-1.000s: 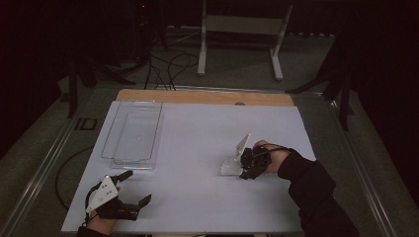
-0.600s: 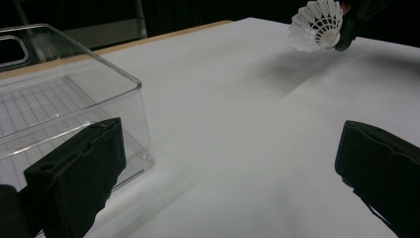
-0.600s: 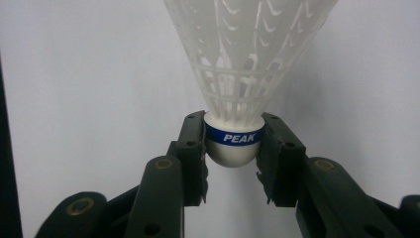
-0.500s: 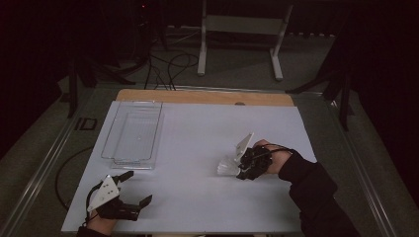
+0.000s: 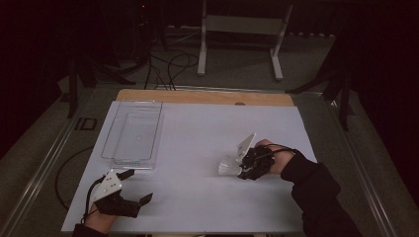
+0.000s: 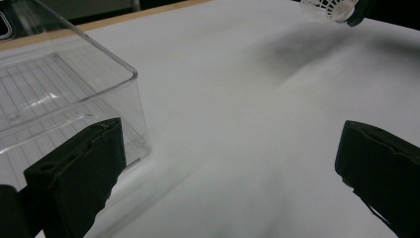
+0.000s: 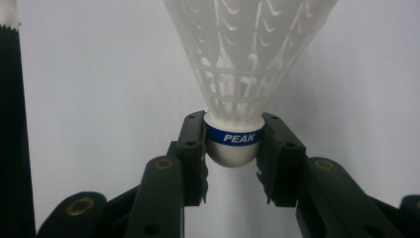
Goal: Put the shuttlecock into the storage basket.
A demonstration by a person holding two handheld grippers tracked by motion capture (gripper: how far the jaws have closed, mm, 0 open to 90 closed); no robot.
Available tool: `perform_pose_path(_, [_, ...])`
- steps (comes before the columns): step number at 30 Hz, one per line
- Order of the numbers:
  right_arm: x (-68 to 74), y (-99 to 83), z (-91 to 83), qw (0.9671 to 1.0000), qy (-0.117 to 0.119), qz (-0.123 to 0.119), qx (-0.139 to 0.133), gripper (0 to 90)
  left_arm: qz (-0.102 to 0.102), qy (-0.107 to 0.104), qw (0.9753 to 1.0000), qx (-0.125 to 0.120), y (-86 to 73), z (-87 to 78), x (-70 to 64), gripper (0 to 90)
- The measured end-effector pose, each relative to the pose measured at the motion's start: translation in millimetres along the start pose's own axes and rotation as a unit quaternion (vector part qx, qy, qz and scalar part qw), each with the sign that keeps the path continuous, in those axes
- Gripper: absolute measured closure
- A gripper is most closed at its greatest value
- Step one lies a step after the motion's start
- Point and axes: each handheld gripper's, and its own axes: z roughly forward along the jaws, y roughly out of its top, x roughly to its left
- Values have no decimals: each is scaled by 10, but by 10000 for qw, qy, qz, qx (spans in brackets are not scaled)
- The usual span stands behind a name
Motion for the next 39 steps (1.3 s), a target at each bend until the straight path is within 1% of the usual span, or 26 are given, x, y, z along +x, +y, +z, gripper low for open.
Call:
perform_pose_path(3, [9,-2,-14,10000,23,-8,-15,663,-17,-45,10000,66,38,-16,25,0])
perform_pose_path(6, [13,-5,-33,10000,-10,-38,-17,663,-44,-152,9996,232,141,-43,56,0])
perform_pose_path(9, [18,-7,-35,10000,10,-26,6,663,-15,-258,9989,394,236,-51,52,0])
perform_pose_path(10, [19,-8,-34,10000,26,-22,12,663,-6,-265,9988,418,264,-53,50,0])
perform_pose_path(12, [21,-7,-32,10000,16,-23,21,663,20,-337,9982,501,354,-59,57,0])
perform_pose_path(14, [27,-3,-26,10000,31,-21,26,664,79,-292,9981,541,427,-59,63,0])
perform_pose_path(15, [27,-3,-26,10000,31,-21,26,664,79,-292,9981,541,427,-59,63,0])
perform_pose_path(16, [28,1,-22,10000,43,-57,19,664,122,-324,9977,590,526,-57,73,0])
perform_pose_path(18, [31,6,-16,10000,53,-65,35,663,162,-360,9972,636,616,-49,82,0])
perform_pose_path(19, [31,6,-16,10000,53,-65,35,663,162,-360,9972,636,616,-49,82,0])
perform_pose_path(20, [37,11,-13,10000,62,-46,45,664,254,-373,9967,678,698,-33,83,0])
perform_pose_path(22, [37,14,-11,10000,72,-59,25,663,313,-437,9958,746,774,-9,89,0])
perform_pose_path(27, [43,22,-14,9999,58,-104,38,663,387,-630,9934,874,966,67,106,0])
perform_pose_path(29, [43,24,-16,9999,73,-120,26,664,416,-659,9924,949,1025,99,117,0])
perform_pose_path(32, [54,29,-15,9999,83,-89,30,663,462,-739,9912,993,1116,158,125,0])
perform_pose_path(35, [58,33,-8,9999,93,-131,12,663,510,-815,9894,1091,1203,227,127,0])
perform_pose_path(39, [64,43,6,9999,118,-112,24,664,569,-912,9865,1238,1309,326,117,0])
